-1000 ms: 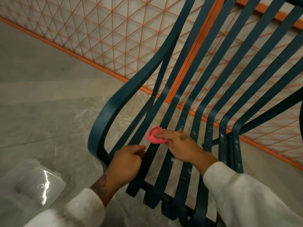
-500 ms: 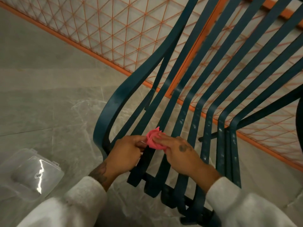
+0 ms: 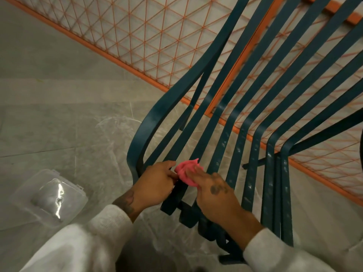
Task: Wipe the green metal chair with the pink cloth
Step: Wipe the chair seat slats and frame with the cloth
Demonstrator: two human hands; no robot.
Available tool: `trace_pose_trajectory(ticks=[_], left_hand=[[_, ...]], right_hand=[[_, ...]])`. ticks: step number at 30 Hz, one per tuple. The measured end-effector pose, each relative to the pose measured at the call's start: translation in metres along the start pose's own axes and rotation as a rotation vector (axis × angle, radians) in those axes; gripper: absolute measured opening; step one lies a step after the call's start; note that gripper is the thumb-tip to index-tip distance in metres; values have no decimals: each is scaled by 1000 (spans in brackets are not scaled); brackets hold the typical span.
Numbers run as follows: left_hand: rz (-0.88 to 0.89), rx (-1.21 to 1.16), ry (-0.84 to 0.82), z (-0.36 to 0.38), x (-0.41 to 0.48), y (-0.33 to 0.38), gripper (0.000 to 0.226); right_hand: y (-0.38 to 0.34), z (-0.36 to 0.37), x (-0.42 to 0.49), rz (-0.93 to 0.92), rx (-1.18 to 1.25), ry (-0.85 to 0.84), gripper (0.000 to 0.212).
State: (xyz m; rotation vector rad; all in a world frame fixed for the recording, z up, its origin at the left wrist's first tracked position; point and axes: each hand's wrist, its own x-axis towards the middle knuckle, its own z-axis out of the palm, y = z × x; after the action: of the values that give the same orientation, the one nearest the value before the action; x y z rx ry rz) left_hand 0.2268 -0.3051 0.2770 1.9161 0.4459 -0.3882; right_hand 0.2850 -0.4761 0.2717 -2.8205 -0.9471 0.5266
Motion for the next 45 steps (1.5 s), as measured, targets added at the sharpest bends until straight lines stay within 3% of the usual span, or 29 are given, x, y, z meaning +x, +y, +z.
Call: trace_pose_trajectory(ticks=[5,9,11,13,17,22,25,31,34,37,41,43,45], left_hand=[[-44,6,-44,5,-17,-17,48],[-50,-138,-52,2,-18,-24,35],[-124,-304,-92,-2,-17,-25,31],[-202,-457,-125,-7,-17,-26,37],[-217,-488,-125,-8,-16,-32,66],[-244,-497,-81,-8,-18,-30,69],[-245,-514,-81,-10,-20,-28,74],[-187,-354,-122,-15,-17,-32,79],[-69,2,-37,-11,-17,-29,76],[59,316,116,-2,-16,-35,62],[138,499,277,2,-13,-29,42],[176,429,300,-2,-12,-23,40],[182,286,269,-4,-13,-19,38]], right_hand=[[28,-13,42,107,75,-36,68],[-3,-11,22,140,26,-22,74],[-24,-1,-11,-4,-40,145,74],[-36,12,-38,-107,-91,187,72],[-31,11,-36,-41,-76,3,68],[-33,-13,3,116,-157,-44,75],[-48,4,-14,-6,-290,7,67],[-46,26,-38,-163,-408,204,59],[-49,23,-41,-254,-445,248,66],[-52,35,-47,-364,-468,262,59],[-82,50,-34,-278,-597,-85,29],[-97,65,-26,-246,-502,-198,23],[-108,59,-24,-335,-570,-318,22]])
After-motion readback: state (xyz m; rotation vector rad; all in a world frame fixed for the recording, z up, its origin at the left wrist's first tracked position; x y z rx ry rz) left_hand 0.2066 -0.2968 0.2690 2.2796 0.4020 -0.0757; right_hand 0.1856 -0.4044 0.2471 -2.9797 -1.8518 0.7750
